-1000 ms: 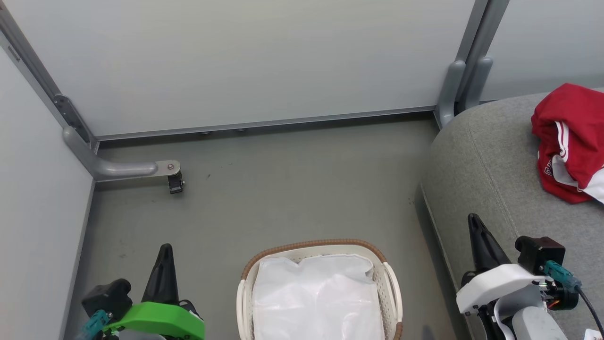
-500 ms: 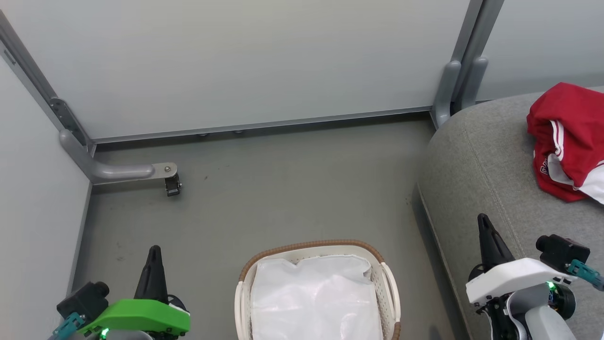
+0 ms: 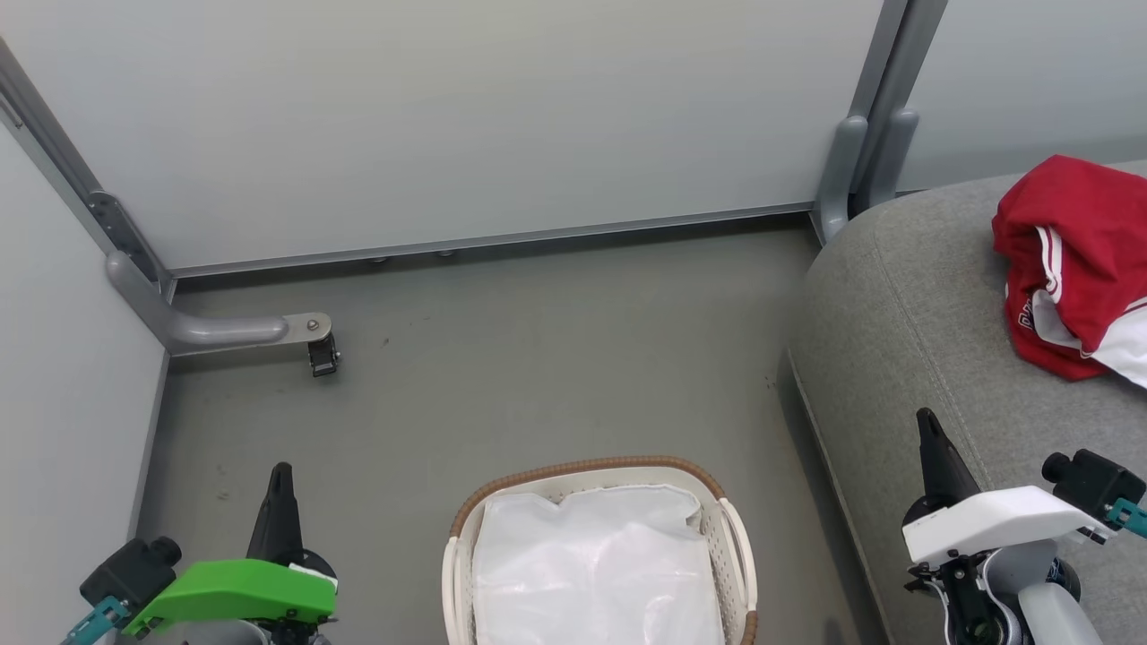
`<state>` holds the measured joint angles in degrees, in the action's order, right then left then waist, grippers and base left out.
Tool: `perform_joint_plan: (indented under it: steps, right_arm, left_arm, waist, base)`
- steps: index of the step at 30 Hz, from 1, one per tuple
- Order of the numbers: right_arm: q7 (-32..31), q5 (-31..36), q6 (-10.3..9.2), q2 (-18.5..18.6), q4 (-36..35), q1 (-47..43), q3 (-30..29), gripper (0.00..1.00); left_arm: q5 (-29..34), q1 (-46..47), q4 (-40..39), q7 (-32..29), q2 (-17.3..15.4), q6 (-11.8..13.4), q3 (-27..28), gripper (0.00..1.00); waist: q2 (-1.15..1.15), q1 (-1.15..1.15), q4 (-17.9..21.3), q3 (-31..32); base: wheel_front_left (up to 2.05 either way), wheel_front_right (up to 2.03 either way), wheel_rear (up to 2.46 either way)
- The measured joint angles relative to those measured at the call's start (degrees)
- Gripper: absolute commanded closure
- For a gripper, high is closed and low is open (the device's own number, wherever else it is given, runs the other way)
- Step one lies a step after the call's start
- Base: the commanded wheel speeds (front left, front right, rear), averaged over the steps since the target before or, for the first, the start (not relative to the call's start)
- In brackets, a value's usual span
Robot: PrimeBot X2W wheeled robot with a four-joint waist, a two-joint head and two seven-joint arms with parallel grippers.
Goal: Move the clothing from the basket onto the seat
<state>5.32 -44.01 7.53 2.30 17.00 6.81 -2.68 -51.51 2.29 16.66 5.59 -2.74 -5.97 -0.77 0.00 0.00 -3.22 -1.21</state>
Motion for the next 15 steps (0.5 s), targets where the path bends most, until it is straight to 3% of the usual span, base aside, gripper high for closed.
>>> perform_joint_plan:
  steps: [15]
  right_arm:
    - [-3.08,-12.10,-0.01,0.08,-0.70,-0.04,-0.93,1.00]
  left_arm:
    - [-10.27,0.88,-0.67,-3.01,-0.03,-0.18,1.74,1.00]
  waist:
    - [0.00,0.00,0.61,0.20]
  base:
    - [0.00,0.00,0.00]
